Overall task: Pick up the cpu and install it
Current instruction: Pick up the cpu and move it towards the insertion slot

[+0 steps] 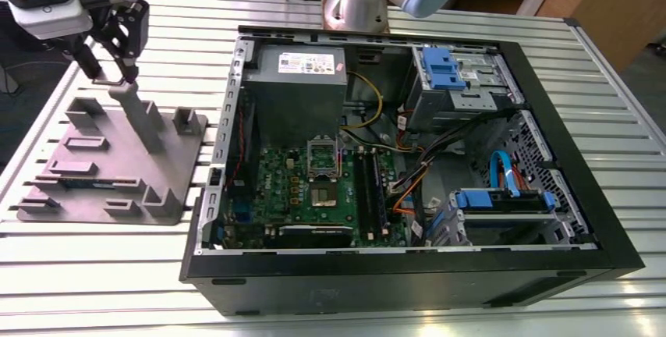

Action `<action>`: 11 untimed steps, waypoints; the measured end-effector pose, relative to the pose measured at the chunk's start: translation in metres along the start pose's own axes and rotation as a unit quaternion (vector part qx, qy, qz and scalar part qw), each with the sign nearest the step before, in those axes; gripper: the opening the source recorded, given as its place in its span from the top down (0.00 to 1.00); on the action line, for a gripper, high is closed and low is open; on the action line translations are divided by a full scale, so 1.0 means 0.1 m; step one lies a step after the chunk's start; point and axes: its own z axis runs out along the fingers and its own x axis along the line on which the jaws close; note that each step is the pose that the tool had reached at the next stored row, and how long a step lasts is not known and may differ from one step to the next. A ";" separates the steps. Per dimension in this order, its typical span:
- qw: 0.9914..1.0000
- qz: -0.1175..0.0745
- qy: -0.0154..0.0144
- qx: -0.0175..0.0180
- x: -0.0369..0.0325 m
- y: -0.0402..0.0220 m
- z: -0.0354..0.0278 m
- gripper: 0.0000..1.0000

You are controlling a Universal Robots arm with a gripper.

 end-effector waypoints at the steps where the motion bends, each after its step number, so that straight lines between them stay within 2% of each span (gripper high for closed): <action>1: 1.000 0.000 0.000 0.000 -0.012 0.001 0.000 0.53; 11: 1.000 0.000 0.000 0.000 -0.130 0.010 0.000 0.53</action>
